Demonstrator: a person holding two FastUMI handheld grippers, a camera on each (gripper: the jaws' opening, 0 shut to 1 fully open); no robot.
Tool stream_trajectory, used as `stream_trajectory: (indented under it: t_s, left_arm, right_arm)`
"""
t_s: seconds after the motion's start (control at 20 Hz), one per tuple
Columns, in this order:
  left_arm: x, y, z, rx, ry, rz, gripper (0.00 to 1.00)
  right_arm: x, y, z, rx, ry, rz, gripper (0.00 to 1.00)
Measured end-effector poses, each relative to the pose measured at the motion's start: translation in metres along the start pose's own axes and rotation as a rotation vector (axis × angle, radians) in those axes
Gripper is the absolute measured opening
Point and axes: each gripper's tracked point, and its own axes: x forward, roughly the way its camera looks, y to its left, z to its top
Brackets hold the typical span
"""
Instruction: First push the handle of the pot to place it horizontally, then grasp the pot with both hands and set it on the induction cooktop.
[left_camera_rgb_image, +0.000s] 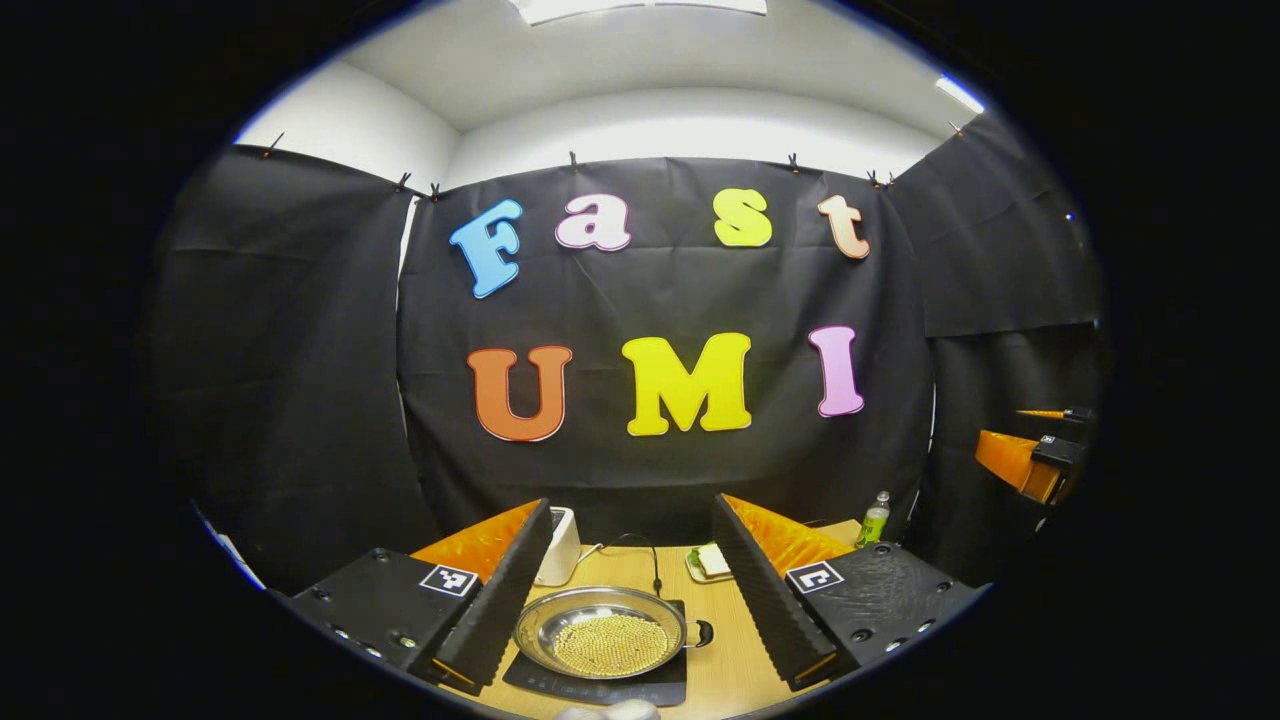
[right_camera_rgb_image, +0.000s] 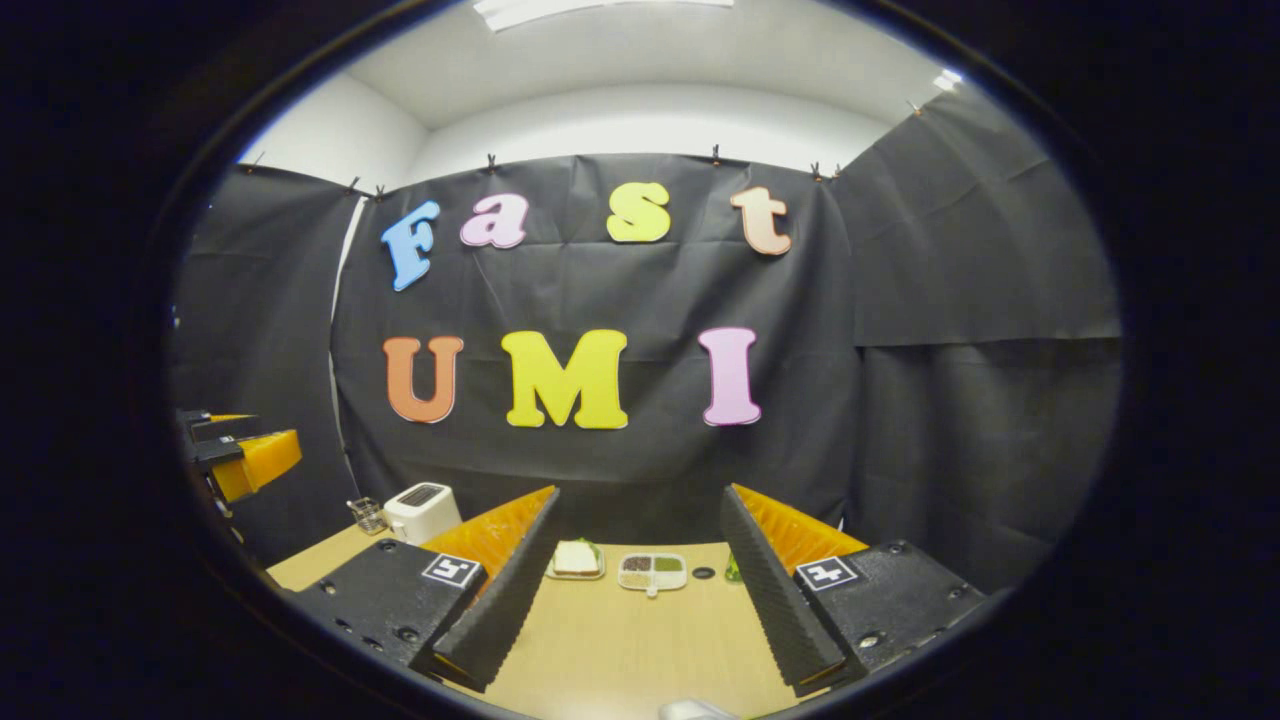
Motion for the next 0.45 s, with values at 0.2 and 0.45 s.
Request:
stream_trajectory:
  t_s: [0.2, 0.45]
  left_arm:
    - [0.0029, -0.0006, 0.0019, 0.006, 0.002, 0.0, 0.96]
    - [0.007, -0.0043, 0.0048, 0.002, -0.012, -0.005, 0.96]
  right_arm:
    - [0.0007, -0.0013, 0.0035, 0.0, -0.005, -0.003, 1.0]
    - [0.0037, -0.0021, 0.0029, -0.002, -0.004, -0.006, 1.0]
